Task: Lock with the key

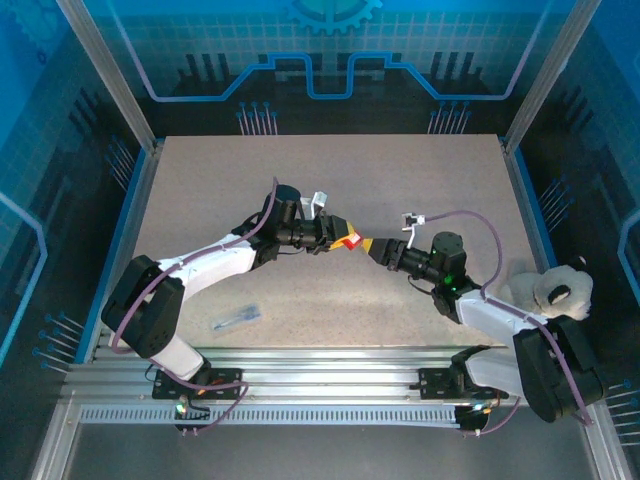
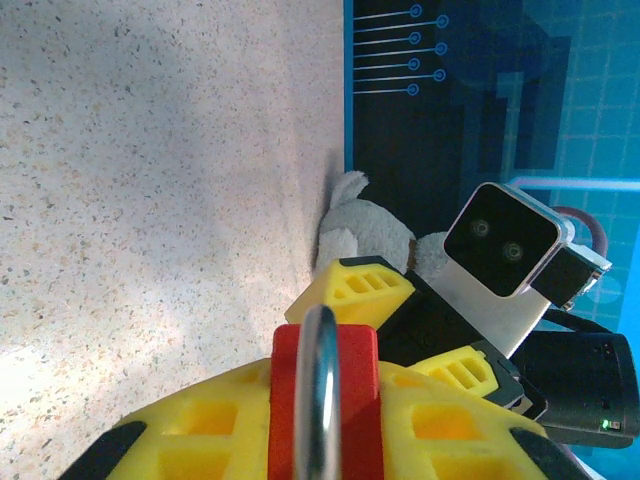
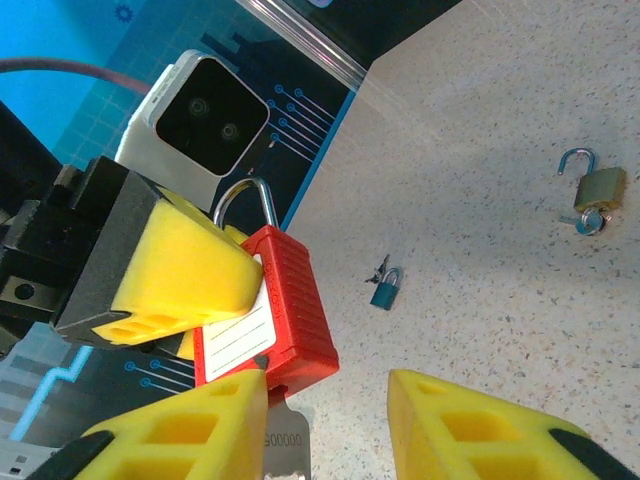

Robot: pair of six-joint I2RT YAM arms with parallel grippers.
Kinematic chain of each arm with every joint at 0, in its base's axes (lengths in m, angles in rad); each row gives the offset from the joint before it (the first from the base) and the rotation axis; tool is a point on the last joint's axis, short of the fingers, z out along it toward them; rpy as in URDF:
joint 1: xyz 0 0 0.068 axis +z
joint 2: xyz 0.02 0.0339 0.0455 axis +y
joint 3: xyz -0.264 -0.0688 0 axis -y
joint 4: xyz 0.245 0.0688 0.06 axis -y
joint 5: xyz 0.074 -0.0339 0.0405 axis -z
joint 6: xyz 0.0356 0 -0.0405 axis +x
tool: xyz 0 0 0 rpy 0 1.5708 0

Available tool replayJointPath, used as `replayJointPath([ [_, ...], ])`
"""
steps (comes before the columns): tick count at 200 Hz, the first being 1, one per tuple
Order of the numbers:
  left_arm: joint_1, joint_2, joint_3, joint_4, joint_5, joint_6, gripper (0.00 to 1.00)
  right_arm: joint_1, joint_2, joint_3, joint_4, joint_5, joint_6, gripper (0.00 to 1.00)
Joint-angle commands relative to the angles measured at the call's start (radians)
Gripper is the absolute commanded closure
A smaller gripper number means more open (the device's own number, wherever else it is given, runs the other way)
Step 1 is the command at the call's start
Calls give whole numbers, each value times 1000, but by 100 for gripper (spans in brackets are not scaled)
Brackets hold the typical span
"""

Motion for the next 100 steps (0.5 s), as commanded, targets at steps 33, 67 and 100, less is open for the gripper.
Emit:
replayJointPath([
  [33, -6, -20, 26, 1, 24, 25, 100, 35, -15, 54, -70, 7, -72, 66],
  [67, -6, -21, 26, -2, 23, 27, 100, 55, -20, 61, -84, 9, -97, 65],
  [100, -7, -24, 26, -3, 18, 27, 100, 65, -29, 69, -111, 15, -120, 65],
])
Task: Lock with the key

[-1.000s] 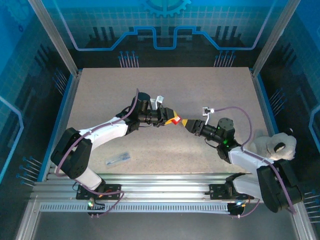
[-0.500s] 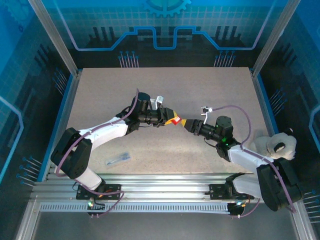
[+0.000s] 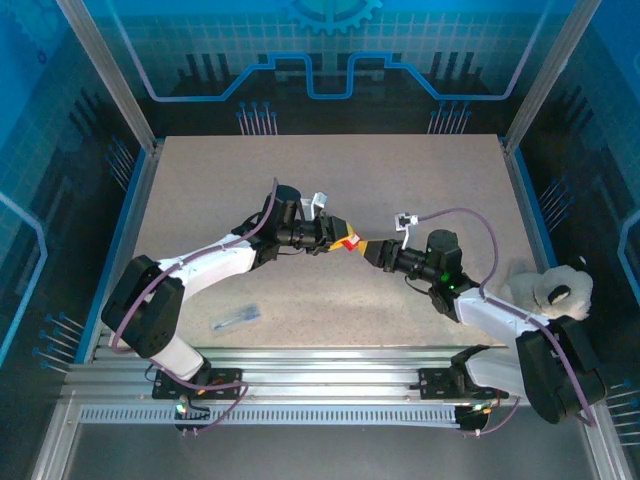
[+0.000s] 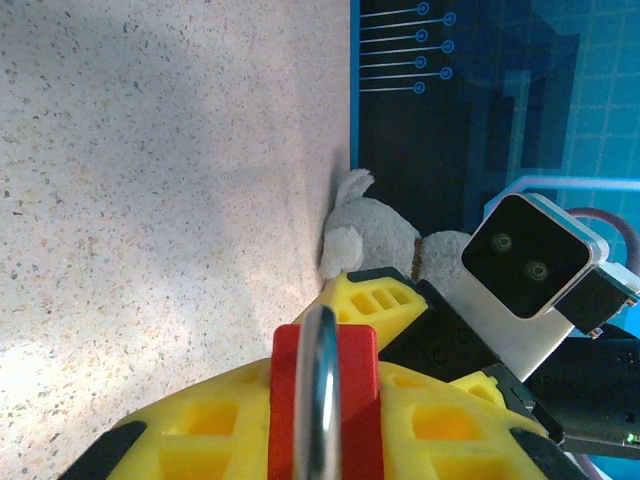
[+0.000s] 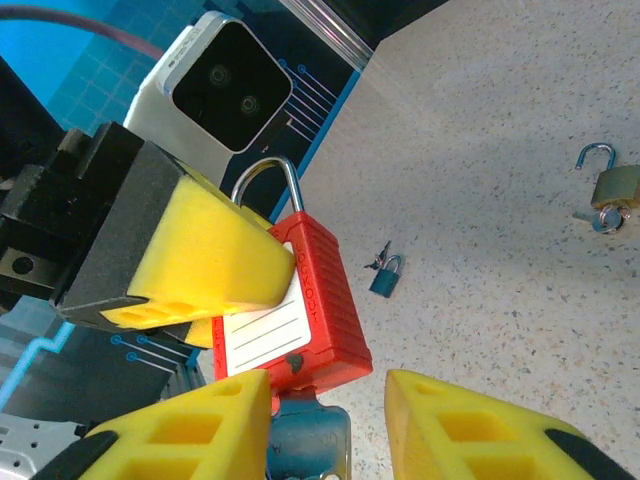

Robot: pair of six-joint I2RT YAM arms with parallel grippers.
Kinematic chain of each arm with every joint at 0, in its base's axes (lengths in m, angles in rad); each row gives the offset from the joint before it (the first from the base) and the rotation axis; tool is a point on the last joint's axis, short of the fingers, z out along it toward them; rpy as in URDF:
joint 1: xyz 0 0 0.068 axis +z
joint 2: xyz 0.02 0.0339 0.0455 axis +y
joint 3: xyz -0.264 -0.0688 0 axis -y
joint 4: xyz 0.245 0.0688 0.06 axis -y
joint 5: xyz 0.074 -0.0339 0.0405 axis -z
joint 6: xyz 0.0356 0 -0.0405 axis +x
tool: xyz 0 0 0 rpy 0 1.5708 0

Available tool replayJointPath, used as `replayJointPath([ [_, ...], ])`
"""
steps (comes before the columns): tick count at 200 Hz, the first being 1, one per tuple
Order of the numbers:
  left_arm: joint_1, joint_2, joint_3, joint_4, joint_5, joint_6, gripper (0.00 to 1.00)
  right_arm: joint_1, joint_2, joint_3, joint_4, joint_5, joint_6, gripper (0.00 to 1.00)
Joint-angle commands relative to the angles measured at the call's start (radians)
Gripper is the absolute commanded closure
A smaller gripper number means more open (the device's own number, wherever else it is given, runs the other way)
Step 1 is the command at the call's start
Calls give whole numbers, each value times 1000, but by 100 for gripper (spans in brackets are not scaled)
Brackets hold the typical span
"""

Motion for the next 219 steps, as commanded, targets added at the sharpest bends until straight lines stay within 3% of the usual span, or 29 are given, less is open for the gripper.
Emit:
replayJointPath([
  [1, -7, -24, 26, 12, 19, 21, 100, 25, -19, 35, -35, 8, -42, 65],
  [77, 11, -15, -1, 68, 17, -27, 100, 55, -55, 50, -100, 48, -101, 63],
  [117, 35, -6, -69, 256, 25, -139, 100, 36, -99, 33, -112, 70, -96, 57],
  [162, 37, -29, -126, 346, -43, -187, 100, -20, -142, -12, -19, 26, -5, 51],
  [219, 31, -131, -162, 417, -169, -158, 100, -25, -131, -1, -74, 79, 163, 51],
])
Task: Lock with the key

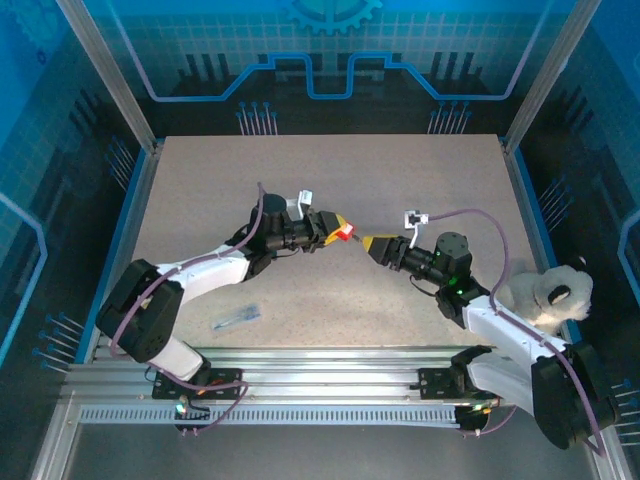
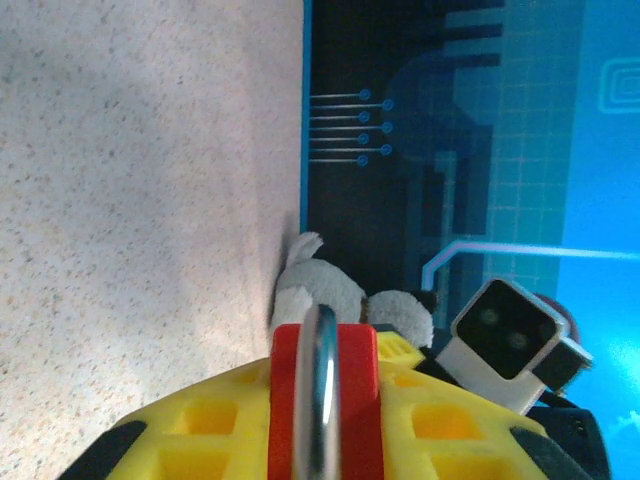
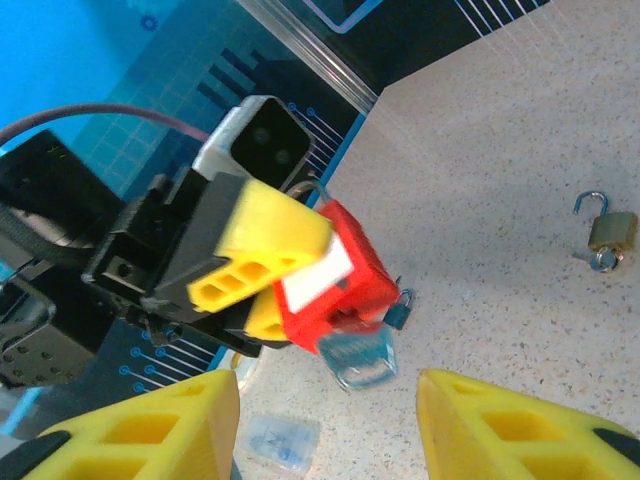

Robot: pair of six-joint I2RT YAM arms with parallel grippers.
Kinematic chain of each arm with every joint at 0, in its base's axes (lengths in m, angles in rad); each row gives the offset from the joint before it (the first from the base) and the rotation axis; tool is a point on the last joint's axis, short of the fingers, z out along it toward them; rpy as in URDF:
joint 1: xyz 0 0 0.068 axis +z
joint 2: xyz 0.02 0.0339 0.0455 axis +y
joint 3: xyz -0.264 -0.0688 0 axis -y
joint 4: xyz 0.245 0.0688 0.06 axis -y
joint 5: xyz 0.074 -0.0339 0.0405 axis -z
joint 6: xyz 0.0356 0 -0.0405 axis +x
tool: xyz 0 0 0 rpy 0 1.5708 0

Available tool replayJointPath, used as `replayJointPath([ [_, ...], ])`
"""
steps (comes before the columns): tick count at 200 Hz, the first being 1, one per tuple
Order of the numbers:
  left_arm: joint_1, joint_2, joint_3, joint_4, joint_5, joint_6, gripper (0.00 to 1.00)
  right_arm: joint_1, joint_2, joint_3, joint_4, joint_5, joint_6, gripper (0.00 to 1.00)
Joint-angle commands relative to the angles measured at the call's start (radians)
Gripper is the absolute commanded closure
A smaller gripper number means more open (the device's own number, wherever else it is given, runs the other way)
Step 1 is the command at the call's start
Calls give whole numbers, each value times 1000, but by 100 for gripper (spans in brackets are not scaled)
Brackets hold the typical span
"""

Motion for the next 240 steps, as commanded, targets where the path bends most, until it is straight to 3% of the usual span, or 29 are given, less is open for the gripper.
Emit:
replayJointPath([
  [1, -2, -86, -13, 96, -81, 18, 100, -13, 6, 3, -15, 27, 117, 51],
  [43, -61, -91, -84, 251, -204, 31, 100, -6, -26, 49, -153, 65, 232, 50],
  [87, -105, -6, -157, 474, -277, -44, 100, 29, -99, 48, -199, 135, 263, 49],
  [133, -133, 37, -191, 567, -323, -64, 100, 51, -149, 5, -185, 199, 324, 45],
  [184, -154, 82, -219, 677, -355, -117, 100, 79, -90, -6, -100, 173, 417, 45],
  [240, -166, 149, -248, 793, -386, -196, 100, 96, -85, 5, -97, 205, 405, 48],
])
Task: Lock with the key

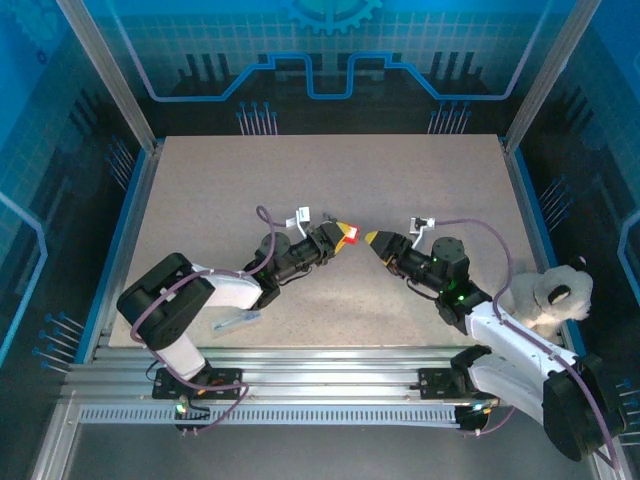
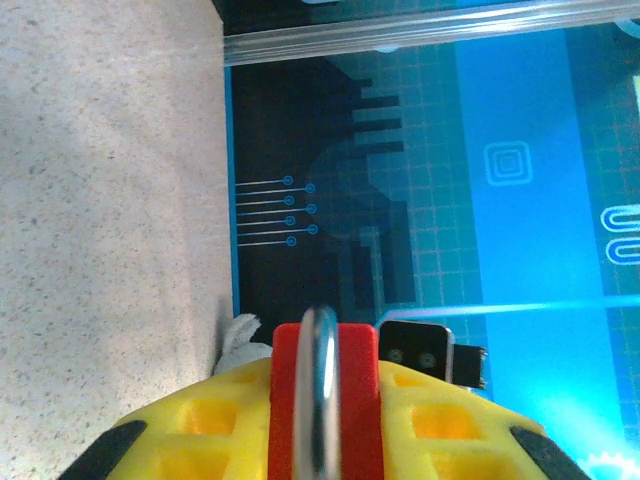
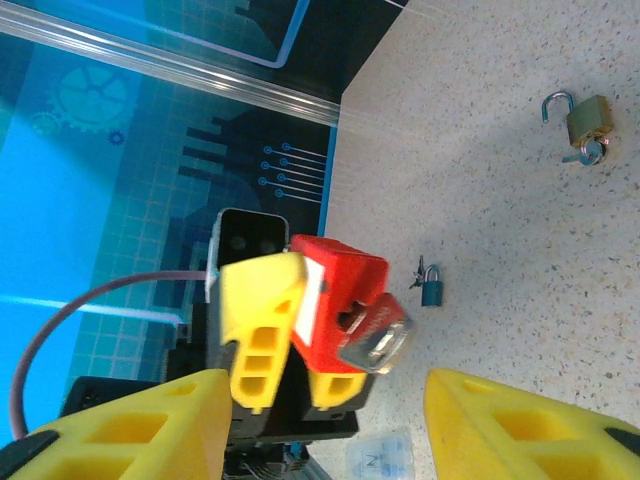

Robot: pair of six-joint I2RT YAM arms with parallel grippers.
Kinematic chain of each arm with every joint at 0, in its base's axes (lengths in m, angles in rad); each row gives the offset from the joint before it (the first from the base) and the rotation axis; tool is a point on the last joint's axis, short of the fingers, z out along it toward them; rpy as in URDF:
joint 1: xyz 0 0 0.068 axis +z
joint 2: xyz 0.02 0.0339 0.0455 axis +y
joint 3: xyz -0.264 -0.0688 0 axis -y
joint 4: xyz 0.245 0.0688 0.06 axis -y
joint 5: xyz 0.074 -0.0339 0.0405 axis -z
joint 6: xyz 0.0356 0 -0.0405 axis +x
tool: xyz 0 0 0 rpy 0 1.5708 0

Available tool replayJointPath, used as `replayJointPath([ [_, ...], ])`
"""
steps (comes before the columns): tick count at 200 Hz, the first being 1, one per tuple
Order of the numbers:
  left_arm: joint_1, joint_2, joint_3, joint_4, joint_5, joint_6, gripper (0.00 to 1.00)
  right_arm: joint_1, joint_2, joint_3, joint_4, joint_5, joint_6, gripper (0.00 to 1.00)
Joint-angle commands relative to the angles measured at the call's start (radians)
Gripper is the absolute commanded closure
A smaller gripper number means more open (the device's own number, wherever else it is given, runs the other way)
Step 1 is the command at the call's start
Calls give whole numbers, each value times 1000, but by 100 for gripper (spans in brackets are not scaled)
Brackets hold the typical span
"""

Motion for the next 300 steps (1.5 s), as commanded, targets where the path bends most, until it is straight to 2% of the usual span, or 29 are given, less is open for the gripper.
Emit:
replayJointPath([
  [1, -12, 17, -16, 165, -37, -46, 100, 19, -4, 5, 25, 25, 5, 48],
  [92, -15, 81, -29, 233, -72, -114, 100, 25, 75, 1, 92, 21, 35, 51],
  [203, -14, 80, -34, 235, -66, -132, 100, 24, 116, -19, 122, 26, 59, 49],
  [252, -14, 79, -32, 234, -58, -143, 100, 23, 182, -12, 190, 8, 77, 53],
  [300, -16, 73, -36, 233, -52, -147, 100, 21, 231, 1, 244, -7, 78, 62],
])
